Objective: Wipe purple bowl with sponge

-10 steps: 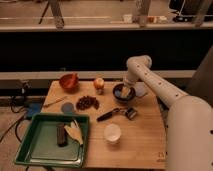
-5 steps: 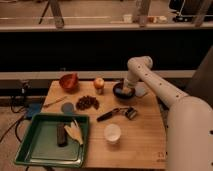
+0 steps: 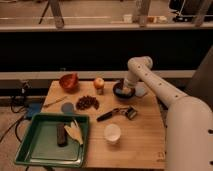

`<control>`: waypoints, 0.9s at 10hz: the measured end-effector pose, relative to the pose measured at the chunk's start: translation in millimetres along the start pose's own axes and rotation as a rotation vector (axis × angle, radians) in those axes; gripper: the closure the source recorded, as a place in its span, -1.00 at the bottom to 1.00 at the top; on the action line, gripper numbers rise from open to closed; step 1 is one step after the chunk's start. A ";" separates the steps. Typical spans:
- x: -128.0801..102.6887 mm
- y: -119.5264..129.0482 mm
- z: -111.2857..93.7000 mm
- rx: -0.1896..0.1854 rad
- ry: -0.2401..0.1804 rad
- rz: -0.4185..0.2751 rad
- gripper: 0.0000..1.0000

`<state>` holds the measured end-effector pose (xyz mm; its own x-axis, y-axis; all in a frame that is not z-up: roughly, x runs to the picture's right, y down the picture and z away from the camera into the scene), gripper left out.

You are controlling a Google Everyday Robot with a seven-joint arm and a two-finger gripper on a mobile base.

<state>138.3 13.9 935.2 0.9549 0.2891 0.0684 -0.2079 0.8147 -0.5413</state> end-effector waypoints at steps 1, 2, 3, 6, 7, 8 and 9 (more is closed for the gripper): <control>0.2 0.1 0.1 -0.005 -0.001 -0.005 0.34; 0.3 0.4 0.3 -0.007 -0.001 -0.006 0.54; 0.7 0.2 -0.4 -0.005 -0.001 -0.007 0.73; 2.0 -0.9 -4.2 0.005 0.001 -0.009 1.00; 2.4 -1.7 -5.7 0.012 0.000 -0.008 1.00; 2.3 -2.9 -8.9 0.021 -0.001 -0.007 1.00; 1.3 -5.0 -13.9 0.034 -0.002 -0.009 1.00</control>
<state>143.6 3.3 926.3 0.9563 0.2828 0.0749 -0.2066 0.8339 -0.5117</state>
